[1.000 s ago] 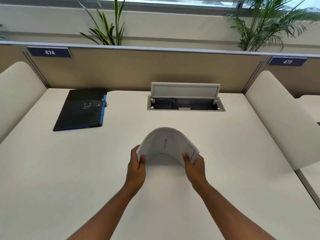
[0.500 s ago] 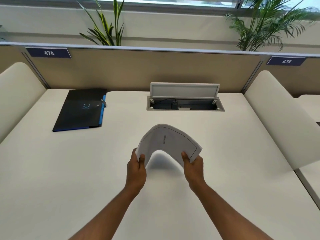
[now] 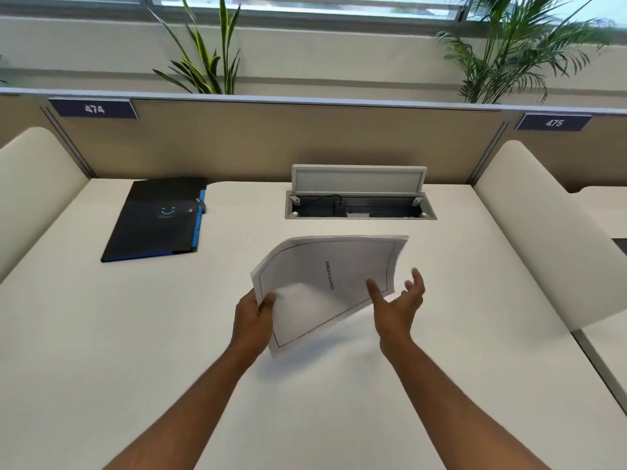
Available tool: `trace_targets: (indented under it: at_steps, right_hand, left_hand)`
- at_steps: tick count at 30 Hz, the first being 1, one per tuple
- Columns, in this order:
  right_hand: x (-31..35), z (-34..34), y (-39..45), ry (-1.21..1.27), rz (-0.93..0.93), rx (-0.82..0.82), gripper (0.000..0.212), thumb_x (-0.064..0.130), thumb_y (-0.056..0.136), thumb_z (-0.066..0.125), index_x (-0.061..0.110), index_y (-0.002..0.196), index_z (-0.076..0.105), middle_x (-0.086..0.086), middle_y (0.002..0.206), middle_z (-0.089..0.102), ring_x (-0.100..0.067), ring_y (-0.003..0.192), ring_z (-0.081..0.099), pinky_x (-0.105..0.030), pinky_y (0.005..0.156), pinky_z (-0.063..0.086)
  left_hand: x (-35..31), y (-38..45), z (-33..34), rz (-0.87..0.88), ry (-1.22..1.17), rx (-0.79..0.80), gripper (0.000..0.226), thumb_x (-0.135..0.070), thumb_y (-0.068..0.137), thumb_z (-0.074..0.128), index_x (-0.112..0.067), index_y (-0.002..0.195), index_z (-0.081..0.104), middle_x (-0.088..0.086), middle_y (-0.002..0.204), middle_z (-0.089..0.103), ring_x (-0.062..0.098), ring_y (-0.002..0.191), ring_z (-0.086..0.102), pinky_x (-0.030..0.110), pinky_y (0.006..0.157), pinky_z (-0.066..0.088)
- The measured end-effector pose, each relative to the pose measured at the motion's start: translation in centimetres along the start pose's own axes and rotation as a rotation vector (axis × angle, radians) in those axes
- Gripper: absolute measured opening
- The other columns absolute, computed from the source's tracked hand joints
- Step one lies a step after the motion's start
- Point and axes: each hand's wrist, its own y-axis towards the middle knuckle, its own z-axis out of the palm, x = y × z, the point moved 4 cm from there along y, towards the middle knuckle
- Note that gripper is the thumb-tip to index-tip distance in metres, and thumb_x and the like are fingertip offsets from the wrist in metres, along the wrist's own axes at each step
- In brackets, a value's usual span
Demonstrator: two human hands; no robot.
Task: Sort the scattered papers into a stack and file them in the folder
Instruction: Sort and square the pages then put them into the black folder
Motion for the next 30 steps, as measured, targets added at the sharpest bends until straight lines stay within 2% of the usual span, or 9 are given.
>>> trace_targets:
  at_steps: [3,8,13,16,19,22,24,26,30]
  right_hand:
    - [-0.1,1.2,-0.5,0.321,0.328,0.07,0.101,0.028,0.081,0.088,0.026,0.158,0.023,-0.005,0.155,0.042,-0.025,0.14,0.048,-0.046,0.11,0.044]
    - [1.1,3.3,-1.4,0.792,0.446,0.235,0.043,0.008,0.086,0.079,0.006,0.128,0.067,-0.015,0.121,0.076,-0.029,0.107,0.075,-0.046,0.086,0.061]
    - [2.8,2.5,-0.3,0.613,0.17,0.23,0.025,0.004,0.086,0.078,0.011,0.109,0.072,-0.006,0.104,0.081,-0.021,0.093,0.078,-0.037,0.076,0.065]
    - [3.7,1.5,0.2,0.397,-0.023,0.247,0.023,0.013,0.086,0.081,0.015,0.107,0.072,-0.001,0.101,0.081,-0.018,0.093,0.078,-0.028,0.075,0.063]
    - [4.4,1.1,0.2,0.222,-0.119,0.322,0.019,0.024,0.087,0.081,0.018,0.103,0.072,0.002,0.095,0.081,-0.017,0.086,0.078,-0.028,0.071,0.063]
    - [5.0,1.5,-0.3,0.161,-0.186,0.369,0.01,0.025,0.089,0.079,0.023,0.096,0.072,0.009,0.089,0.08,-0.014,0.082,0.077,-0.024,0.066,0.061]
    - [5.5,1.7,-0.6,0.152,-0.23,0.364,0.007,0.022,0.089,0.079,0.024,0.089,0.072,0.012,0.083,0.079,-0.01,0.077,0.075,-0.024,0.066,0.062]
    - [5.7,1.8,-0.8,0.158,-0.25,0.335,0.007,0.02,0.088,0.079,0.023,0.086,0.073,0.011,0.079,0.079,-0.007,0.073,0.073,-0.025,0.067,0.062]
    - [4.4,1.5,-1.1,0.183,-0.207,0.309,0.012,0.03,0.083,0.082,0.023,0.089,0.073,0.01,0.084,0.079,-0.007,0.076,0.074,-0.021,0.065,0.059]
  left_hand:
    - [-0.1,-0.5,0.5,-0.048,-0.197,0.036,0.014,-0.018,0.102,0.053,-0.025,0.105,0.065,-0.006,0.104,0.073,0.013,0.097,0.068,0.03,0.082,0.054]
    - [0.6,-1.5,1.8,-0.089,-0.437,0.139,0.022,-0.016,0.101,0.054,-0.018,0.121,0.062,0.001,0.119,0.072,0.018,0.113,0.066,0.036,0.095,0.051]
    - [2.3,-2.1,1.3,-0.185,-0.495,0.127,0.043,-0.02,0.094,0.064,-0.022,0.135,0.051,0.001,0.13,0.066,0.022,0.119,0.063,0.041,0.097,0.052]
    - [2.3,-1.3,-0.5,-0.191,-0.22,-0.021,0.072,-0.031,0.092,0.067,-0.029,0.151,0.027,-0.002,0.153,0.041,0.016,0.133,0.047,0.039,0.109,0.039]
    - [-0.2,0.0,-0.9,-0.013,0.018,0.018,0.077,-0.04,0.095,0.059,-0.03,0.157,0.014,-0.011,0.163,0.019,0.008,0.147,0.023,0.034,0.119,0.025]
    - [-4.3,1.0,0.2,0.172,0.025,0.122,0.057,-0.038,0.1,0.049,-0.029,0.152,0.027,-0.017,0.152,0.034,0.0,0.132,0.041,0.015,0.104,0.04]
    - [-6.0,1.4,0.5,0.243,-0.044,0.115,0.029,-0.027,0.104,0.045,-0.022,0.133,0.048,-0.002,0.129,0.06,0.01,0.108,0.06,0.029,0.091,0.055]
    - [-6.6,1.3,0.7,0.3,-0.028,0.048,0.015,-0.018,0.106,0.042,-0.016,0.113,0.055,0.011,0.105,0.066,0.026,0.094,0.062,0.044,0.083,0.055]
    - [-5.0,0.2,1.5,0.372,0.008,-0.017,0.018,-0.019,0.102,0.04,-0.009,0.1,0.054,-0.007,0.086,0.064,0.011,0.074,0.057,0.028,0.063,0.048]
